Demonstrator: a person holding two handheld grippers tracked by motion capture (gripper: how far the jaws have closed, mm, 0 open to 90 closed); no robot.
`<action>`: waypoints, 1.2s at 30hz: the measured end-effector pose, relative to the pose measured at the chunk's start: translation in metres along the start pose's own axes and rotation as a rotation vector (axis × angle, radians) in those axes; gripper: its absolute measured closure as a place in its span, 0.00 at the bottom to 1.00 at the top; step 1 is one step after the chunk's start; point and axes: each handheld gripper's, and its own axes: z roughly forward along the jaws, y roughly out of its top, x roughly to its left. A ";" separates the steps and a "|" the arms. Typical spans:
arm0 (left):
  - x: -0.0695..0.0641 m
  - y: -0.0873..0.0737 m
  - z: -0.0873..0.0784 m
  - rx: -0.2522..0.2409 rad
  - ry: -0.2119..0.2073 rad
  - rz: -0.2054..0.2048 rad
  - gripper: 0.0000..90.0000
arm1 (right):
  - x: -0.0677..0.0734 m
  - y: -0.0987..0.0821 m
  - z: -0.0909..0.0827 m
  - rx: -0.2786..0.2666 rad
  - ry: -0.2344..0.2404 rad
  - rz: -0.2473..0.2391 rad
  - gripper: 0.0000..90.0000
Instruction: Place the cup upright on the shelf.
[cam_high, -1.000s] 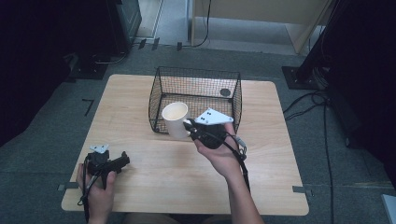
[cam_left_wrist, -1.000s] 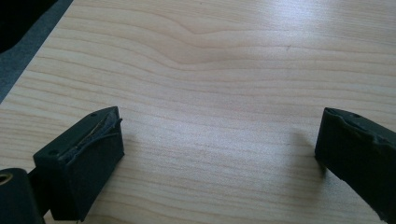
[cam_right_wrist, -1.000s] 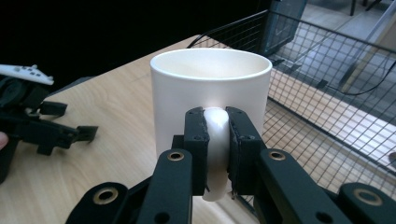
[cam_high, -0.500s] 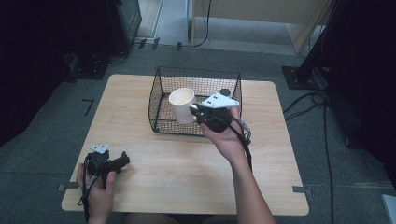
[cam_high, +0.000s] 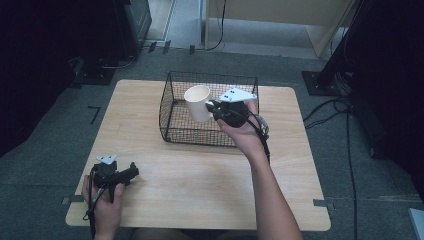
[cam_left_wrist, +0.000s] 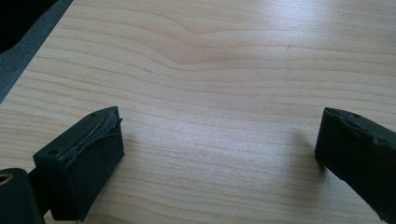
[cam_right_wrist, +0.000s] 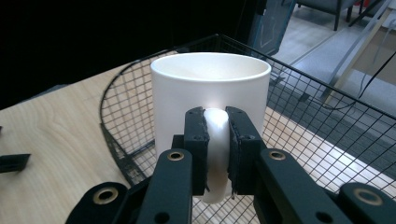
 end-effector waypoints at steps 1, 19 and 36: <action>0.000 0.000 0.000 0.000 0.000 0.000 0.01 | -0.003 0.000 0.003 0.002 0.002 0.001 0.90; 0.000 0.000 0.000 0.002 -0.001 0.002 0.01 | -0.042 -0.016 0.047 0.022 0.045 -0.026 0.90; 0.000 0.000 0.000 0.003 -0.001 0.002 0.01 | -0.061 -0.022 0.093 0.070 0.069 -0.004 0.90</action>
